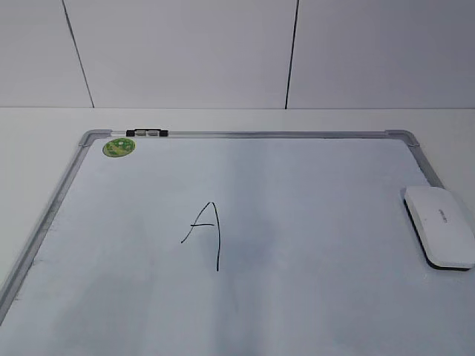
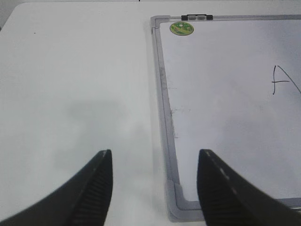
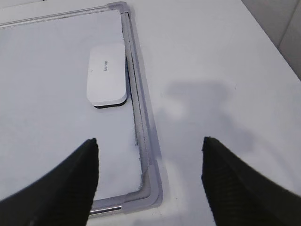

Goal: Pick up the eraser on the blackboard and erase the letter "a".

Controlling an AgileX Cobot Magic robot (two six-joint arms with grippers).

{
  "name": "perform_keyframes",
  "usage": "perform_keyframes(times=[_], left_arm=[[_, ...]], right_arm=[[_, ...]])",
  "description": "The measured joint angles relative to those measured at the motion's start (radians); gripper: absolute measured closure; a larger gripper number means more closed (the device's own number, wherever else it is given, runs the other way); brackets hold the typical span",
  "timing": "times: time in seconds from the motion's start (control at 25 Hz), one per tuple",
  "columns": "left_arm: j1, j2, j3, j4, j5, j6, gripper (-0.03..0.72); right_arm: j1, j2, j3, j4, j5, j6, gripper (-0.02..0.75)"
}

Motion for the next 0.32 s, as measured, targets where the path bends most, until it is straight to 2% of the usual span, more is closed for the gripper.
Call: perform_keyframes(times=[0.32], left_arm=[[0.000, 0.000, 0.000, 0.000, 0.000, 0.000, 0.263]], right_arm=[[0.000, 0.000, 0.000, 0.000, 0.000, 0.000, 0.211]])
